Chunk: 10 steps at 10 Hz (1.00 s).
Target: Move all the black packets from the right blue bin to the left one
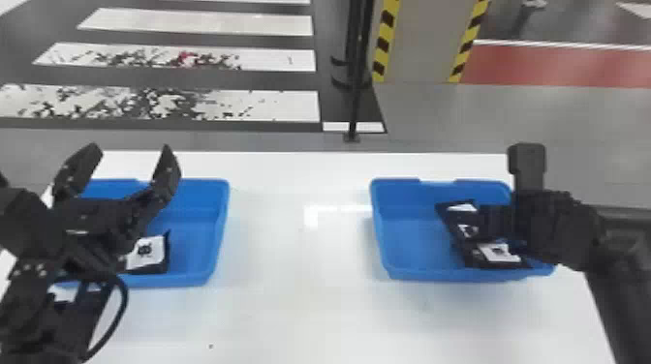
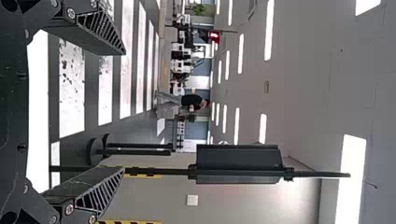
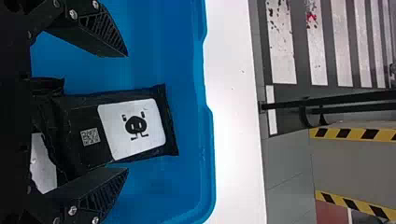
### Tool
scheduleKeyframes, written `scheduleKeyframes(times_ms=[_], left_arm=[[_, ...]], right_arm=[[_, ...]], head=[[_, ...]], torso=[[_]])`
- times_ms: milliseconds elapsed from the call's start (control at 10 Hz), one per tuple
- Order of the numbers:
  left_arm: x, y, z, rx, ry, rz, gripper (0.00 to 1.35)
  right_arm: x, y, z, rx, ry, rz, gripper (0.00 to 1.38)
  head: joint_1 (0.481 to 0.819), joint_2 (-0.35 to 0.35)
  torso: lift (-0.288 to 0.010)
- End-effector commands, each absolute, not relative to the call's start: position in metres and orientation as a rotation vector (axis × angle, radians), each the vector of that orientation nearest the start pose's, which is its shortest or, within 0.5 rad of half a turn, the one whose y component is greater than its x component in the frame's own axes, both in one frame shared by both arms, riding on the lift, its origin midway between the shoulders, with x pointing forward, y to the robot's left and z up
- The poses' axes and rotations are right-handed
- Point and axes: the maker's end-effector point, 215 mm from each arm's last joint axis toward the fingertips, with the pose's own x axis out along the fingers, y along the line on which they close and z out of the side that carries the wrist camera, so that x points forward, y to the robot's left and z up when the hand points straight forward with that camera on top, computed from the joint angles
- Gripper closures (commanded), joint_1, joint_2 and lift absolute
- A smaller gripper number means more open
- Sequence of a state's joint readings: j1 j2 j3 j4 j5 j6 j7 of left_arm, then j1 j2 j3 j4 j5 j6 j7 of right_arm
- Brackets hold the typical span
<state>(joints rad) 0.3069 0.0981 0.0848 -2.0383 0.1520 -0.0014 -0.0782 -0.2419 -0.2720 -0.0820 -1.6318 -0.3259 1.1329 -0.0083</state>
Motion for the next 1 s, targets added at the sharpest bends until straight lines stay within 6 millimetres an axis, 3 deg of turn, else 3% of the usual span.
scheduleKeyframes(times_ms=[0, 300, 600, 900], left_arm=[[0.503, 0.268, -0.244, -0.024, -0.169, -0.047, 0.16], [0.503, 0.269, -0.244, -0.024, -0.172, -0.044, 0.16], [0.502, 0.272, -0.24, -0.02, -0.182, -0.038, 0.16], [0.502, 0.272, -0.24, -0.019, -0.184, -0.037, 0.16]], right_arm=[[0.566, -0.345, -0.451, 0.058, 0.839, -0.05, 0.16], [0.571, -0.353, -0.452, 0.055, 0.85, -0.066, 0.19], [0.566, -0.35, -0.464, 0.076, 0.88, -0.059, 0.41], [0.561, -0.346, -0.471, 0.057, 0.915, -0.053, 0.78]], head=[[0.695, -0.068], [0.695, -0.082], [0.695, -0.084], [0.695, -0.079]], torso=[[-0.14], [-0.14], [-0.14], [-0.14]])
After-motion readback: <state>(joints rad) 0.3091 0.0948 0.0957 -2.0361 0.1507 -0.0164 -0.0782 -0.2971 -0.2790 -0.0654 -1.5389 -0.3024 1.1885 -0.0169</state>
